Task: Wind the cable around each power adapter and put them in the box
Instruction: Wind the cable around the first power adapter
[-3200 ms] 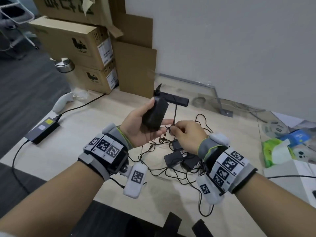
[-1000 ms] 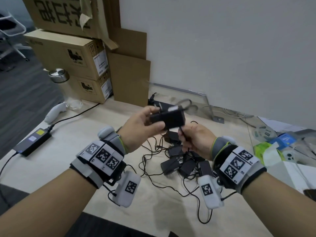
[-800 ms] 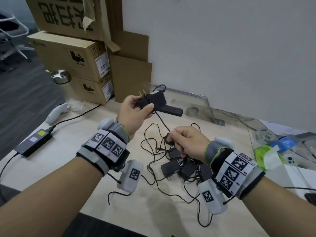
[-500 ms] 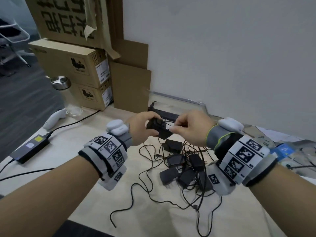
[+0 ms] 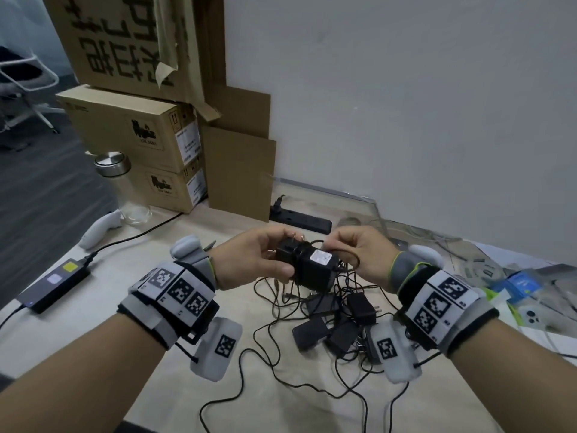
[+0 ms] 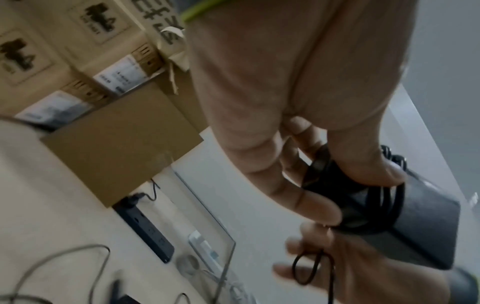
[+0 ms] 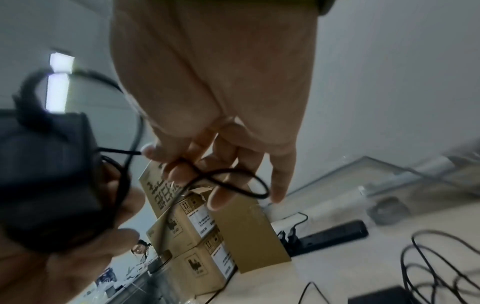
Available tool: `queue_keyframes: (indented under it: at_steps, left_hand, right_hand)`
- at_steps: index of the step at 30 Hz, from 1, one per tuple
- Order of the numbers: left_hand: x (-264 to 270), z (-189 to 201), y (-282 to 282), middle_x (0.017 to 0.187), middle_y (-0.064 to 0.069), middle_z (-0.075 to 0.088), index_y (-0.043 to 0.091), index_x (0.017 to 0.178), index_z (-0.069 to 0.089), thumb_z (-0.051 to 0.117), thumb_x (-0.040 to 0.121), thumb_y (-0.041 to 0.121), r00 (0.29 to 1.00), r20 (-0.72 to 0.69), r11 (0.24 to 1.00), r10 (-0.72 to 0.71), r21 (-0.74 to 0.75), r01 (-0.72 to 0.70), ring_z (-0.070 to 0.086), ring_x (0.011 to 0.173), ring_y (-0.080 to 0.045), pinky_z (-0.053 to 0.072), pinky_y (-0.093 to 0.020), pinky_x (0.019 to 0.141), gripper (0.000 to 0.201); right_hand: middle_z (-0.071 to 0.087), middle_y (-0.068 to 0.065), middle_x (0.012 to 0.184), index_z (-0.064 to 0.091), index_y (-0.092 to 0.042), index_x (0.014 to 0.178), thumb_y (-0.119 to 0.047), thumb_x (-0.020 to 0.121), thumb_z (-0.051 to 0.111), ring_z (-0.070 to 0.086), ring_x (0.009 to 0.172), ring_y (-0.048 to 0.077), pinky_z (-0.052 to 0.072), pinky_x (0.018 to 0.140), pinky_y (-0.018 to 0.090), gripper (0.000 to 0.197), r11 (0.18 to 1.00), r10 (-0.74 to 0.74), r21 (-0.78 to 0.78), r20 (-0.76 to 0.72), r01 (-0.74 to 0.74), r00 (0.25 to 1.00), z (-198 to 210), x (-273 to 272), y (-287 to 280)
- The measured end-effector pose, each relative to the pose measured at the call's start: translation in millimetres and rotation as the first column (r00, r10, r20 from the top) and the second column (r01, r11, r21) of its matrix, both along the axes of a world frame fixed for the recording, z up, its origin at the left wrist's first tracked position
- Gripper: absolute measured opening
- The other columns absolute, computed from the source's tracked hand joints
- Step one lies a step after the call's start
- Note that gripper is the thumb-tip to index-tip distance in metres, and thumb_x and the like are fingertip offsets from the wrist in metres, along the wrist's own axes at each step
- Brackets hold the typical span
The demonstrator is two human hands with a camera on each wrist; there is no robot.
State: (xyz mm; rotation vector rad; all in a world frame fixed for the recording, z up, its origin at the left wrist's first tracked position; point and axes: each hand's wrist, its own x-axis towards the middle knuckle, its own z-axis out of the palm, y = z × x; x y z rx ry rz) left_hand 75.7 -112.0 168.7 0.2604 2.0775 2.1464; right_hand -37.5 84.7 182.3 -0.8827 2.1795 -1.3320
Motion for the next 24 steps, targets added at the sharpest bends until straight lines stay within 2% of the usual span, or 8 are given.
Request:
queue_keyframes:
  at_steps: [4, 8, 11, 14, 16, 18, 21, 24]
  left_hand:
    - [-2, 1, 9, 0.102, -0.016, 0.059, 0.002, 0.118, 0.042, 0.061, 0.082, -0.013, 0.995, 0.077, 0.96, 0.069, 0.265, -0.087, 0.069, 0.082, -0.018, 0.056, -0.023, 0.067, 0.044]
    - [-6, -4, 14, 0.101, -0.017, 0.064, 0.005, 0.119, 0.049, 0.084, 0.069, 0.011, 0.982, 0.15, 0.854, 0.118, 0.49, -0.177, 0.069, 0.078, -0.025, 0.058, -0.027, 0.066, 0.061]
    - [-2, -4, 19, 0.099, -0.014, 0.069, 0.005, 0.121, 0.051, 0.09, 0.06, 0.025, 0.986, 0.135, 0.801, 0.098, 0.577, -0.159, 0.069, 0.082, -0.024, 0.059, -0.029, 0.069, 0.076]
    - [-7, -8, 28, 0.105, -0.015, 0.066, 0.006, 0.117, 0.05, 0.082, 0.071, 0.015, 0.968, 0.135, 0.754, 0.211, 0.607, -0.249, 0.068, 0.09, -0.025, 0.058, -0.032, 0.072, 0.057]
    - [-11, -7, 33, 0.106, -0.017, 0.062, 0.006, 0.115, 0.048, 0.066, 0.085, 0.009, 0.94, 0.165, 0.744, 0.298, 0.577, -0.337, 0.068, 0.082, -0.024, 0.058, -0.031, 0.07, 0.035]
    - [-15, -6, 32, 0.105, -0.019, 0.06, 0.005, 0.117, 0.047, 0.059, 0.082, 0.01, 0.907, 0.204, 0.703, 0.367, 0.578, -0.415, 0.068, 0.074, -0.023, 0.058, -0.03, 0.067, 0.037]
    - [-18, -6, 20, 0.104, -0.019, 0.061, 0.005, 0.123, 0.045, 0.058, 0.078, 0.015, 0.848, 0.241, 0.612, 0.472, 0.603, -0.512, 0.068, 0.075, -0.022, 0.058, -0.03, 0.069, 0.047]
    - [-20, -10, 5, 0.106, -0.018, 0.061, 0.006, 0.122, 0.043, 0.057, 0.085, 0.014, 0.773, 0.267, 0.551, 0.576, 0.572, -0.607, 0.067, 0.078, -0.022, 0.06, -0.035, 0.075, 0.04]
  right_hand:
    - [0.063, 0.013, 0.078, 0.072, -0.021, 0.083, -0.002, 0.09, 0.06, 0.05, 0.073, 0.021, 0.045, 0.067, 0.033, 0.024, 0.997, 0.065, -0.049, 0.104, -0.06, 0.992, -8, 8, -2]
    - [0.056, 0.003, 0.064, 0.067, 0.0, 0.081, -0.01, 0.091, 0.06, 0.049, 0.056, 0.008, 0.042, 0.056, 0.023, 0.016, 0.994, -0.102, -0.023, 0.046, 0.103, 0.994, -11, 6, -7]
    - [0.045, -0.012, 0.048, 0.062, -0.012, 0.063, -0.017, 0.086, 0.068, 0.034, 0.042, 0.001, 0.031, 0.045, 0.014, 0.025, 0.989, -0.144, -0.021, -0.021, 0.144, 0.989, -13, 3, -1]
    - [0.05, -0.014, 0.052, 0.058, -0.022, 0.057, -0.016, 0.082, 0.073, 0.041, 0.048, 0.002, 0.037, 0.052, 0.017, 0.029, 0.995, -0.072, 0.068, -0.074, 0.077, 0.995, -23, 7, -1]
    - [0.059, -0.012, 0.066, 0.063, -0.03, 0.067, -0.013, 0.083, 0.066, 0.053, 0.058, 0.006, 0.046, 0.062, 0.024, 0.024, 0.972, -0.027, 0.23, -0.121, 0.055, 0.992, -30, 10, -4]
    - [0.062, -0.007, 0.08, 0.064, -0.035, 0.078, -0.004, 0.087, 0.05, 0.058, 0.064, 0.014, 0.051, 0.063, 0.028, 0.035, 0.95, -0.05, 0.304, -0.069, 0.069, 0.996, -35, 13, -6]
    - [0.063, 0.0, 0.089, 0.058, -0.03, 0.108, 0.001, 0.096, 0.035, 0.055, 0.057, 0.014, 0.047, 0.054, 0.027, 0.04, 0.971, -0.144, 0.207, 0.134, 0.115, 0.98, -36, 17, -6]
    - [0.064, -0.002, 0.076, 0.06, -0.029, 0.108, -0.01, 0.101, 0.037, 0.044, 0.043, 0.002, 0.037, 0.045, 0.018, 0.03, 0.974, -0.18, 0.154, 0.067, 0.168, 0.981, -38, 10, 1]
